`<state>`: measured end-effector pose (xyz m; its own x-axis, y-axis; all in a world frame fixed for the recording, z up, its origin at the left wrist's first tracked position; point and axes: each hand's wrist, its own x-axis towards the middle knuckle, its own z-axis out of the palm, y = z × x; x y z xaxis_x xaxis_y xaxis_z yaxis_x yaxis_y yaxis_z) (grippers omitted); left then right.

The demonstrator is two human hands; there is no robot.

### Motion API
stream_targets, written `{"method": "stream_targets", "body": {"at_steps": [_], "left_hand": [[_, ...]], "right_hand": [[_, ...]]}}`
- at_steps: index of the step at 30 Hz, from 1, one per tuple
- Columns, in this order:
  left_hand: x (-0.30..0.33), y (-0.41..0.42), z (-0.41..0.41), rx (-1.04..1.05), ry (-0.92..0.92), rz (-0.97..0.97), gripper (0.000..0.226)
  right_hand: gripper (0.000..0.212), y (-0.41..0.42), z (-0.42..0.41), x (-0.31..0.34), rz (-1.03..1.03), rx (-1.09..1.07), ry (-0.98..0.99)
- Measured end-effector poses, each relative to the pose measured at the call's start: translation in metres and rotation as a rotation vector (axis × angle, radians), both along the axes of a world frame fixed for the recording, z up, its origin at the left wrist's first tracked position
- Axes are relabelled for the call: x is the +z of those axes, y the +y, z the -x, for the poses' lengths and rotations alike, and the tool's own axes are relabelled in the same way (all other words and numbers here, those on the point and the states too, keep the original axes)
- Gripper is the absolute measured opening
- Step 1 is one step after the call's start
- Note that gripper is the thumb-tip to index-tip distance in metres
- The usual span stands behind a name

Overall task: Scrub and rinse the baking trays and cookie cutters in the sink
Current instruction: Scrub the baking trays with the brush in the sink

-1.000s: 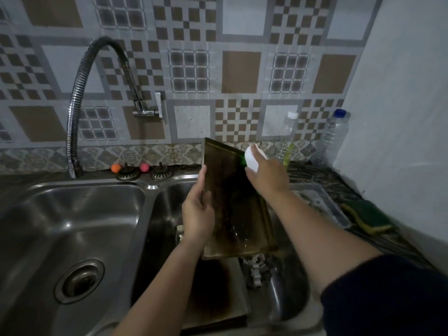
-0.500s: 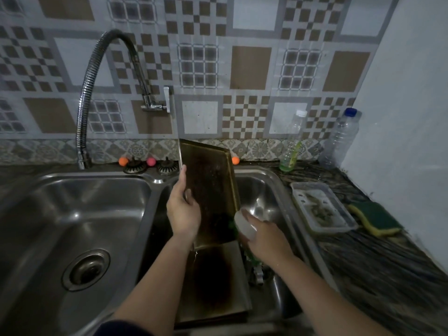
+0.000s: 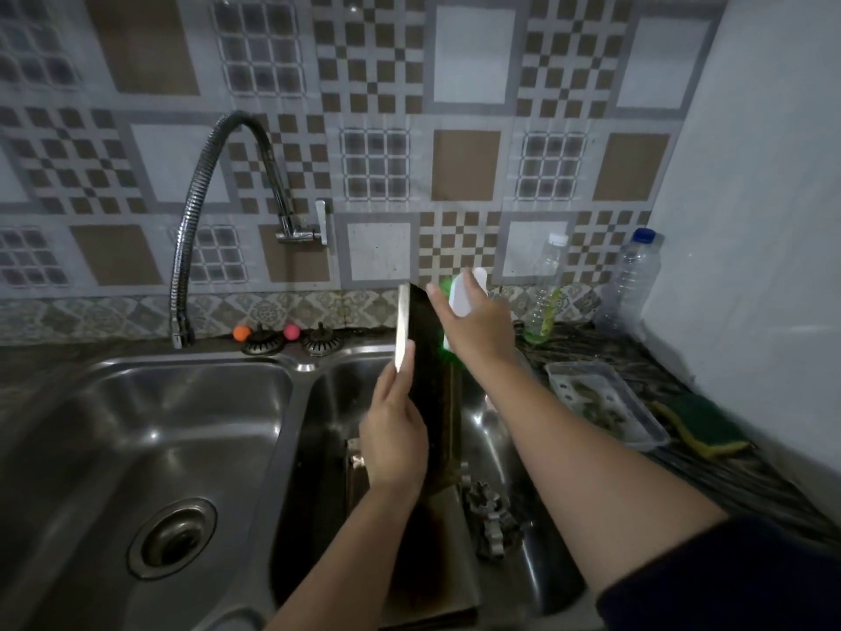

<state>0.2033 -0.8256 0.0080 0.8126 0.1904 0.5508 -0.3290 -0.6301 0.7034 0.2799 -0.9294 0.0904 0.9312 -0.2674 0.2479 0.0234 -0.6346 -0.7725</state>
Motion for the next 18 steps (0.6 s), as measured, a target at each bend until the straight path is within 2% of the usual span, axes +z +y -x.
{"method": "stream_targets", "body": {"at_steps": [4, 9, 14, 18], "left_hand": [[-0.004, -0.006, 0.004, -0.065, 0.030, -0.145, 0.080], [-0.018, -0.002, 0.004, -0.080, 0.060, -0.310, 0.101], [-0.014, 0.009, 0.007, -0.126, 0.117, -0.364, 0.084], [-0.007, 0.022, -0.003, -0.172, 0.104, -0.214, 0.058]], "right_hand": [[0.091, 0.001, -0.003, 0.015, 0.078, -0.049, 0.058], [0.086, 0.000, -0.002, 0.013, 0.053, -0.042, 0.082], [0.081, -0.008, 0.003, 0.014, 0.058, -0.030, 0.044], [0.081, -0.023, 0.012, 0.024, -0.017, 0.001, -0.030]]}}
